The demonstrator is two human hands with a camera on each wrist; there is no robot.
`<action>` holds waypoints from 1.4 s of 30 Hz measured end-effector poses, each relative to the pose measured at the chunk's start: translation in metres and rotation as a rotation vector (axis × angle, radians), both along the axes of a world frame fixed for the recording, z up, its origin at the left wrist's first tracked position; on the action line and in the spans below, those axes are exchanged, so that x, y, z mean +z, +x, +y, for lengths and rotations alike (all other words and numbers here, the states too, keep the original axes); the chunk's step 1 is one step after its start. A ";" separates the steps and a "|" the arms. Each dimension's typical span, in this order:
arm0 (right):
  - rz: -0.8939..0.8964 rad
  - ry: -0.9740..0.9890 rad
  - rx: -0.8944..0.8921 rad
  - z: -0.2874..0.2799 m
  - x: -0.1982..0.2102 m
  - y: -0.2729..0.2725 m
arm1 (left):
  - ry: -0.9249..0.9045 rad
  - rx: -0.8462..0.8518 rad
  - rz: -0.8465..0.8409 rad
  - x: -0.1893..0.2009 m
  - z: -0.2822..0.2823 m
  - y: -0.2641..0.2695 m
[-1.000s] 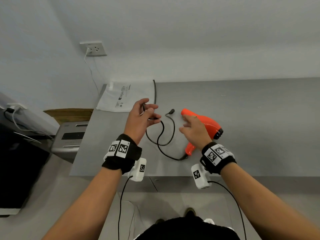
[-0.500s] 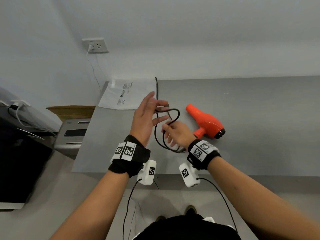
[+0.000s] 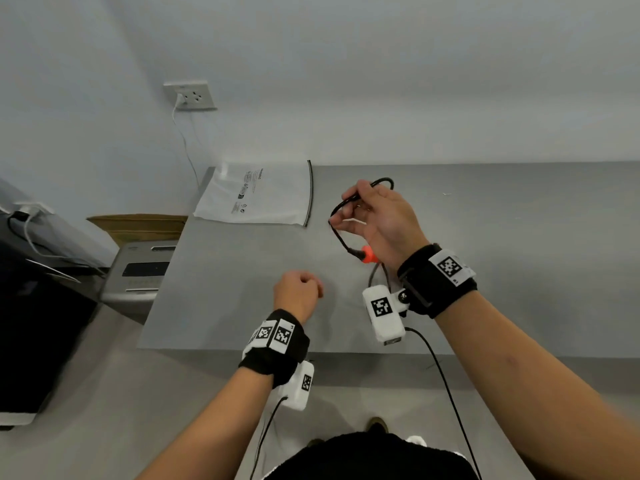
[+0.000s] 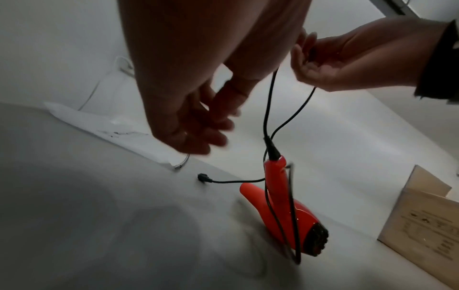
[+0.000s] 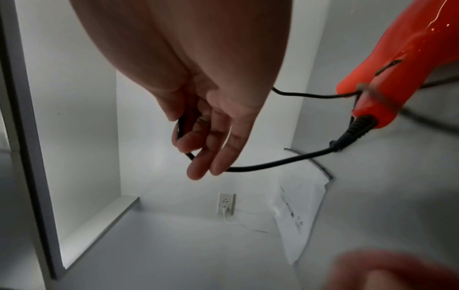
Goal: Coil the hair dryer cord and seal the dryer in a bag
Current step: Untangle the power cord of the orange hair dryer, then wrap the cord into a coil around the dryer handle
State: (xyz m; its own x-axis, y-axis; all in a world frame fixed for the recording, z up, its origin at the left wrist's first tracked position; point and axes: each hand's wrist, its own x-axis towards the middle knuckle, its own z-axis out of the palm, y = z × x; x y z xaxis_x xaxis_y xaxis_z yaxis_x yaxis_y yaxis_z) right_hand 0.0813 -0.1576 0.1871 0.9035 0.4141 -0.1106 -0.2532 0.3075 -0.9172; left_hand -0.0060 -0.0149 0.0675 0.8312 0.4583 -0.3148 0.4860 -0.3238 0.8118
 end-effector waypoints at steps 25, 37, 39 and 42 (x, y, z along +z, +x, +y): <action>-0.351 -0.623 -0.100 -0.048 -0.010 0.005 | -0.293 -0.103 -0.429 0.062 -0.053 0.079; -0.725 -1.048 0.291 -0.048 -0.133 -0.032 | -0.330 -0.038 -0.560 0.114 -0.018 0.085; -0.885 -1.200 0.407 -0.052 -0.145 -0.027 | -0.310 -0.010 -0.559 0.126 -0.004 0.083; -0.767 -1.482 0.451 -0.067 -0.154 -0.008 | -0.370 0.003 -0.590 0.145 0.014 0.077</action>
State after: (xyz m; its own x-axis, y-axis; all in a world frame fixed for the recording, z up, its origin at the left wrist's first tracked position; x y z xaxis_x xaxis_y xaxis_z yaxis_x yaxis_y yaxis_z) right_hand 0.0732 -0.2246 0.0327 0.7791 0.5809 -0.2356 0.5199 -0.8088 -0.2749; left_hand 0.0706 -0.0005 0.2124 0.9103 0.4105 0.0530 -0.0697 0.0258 0.9972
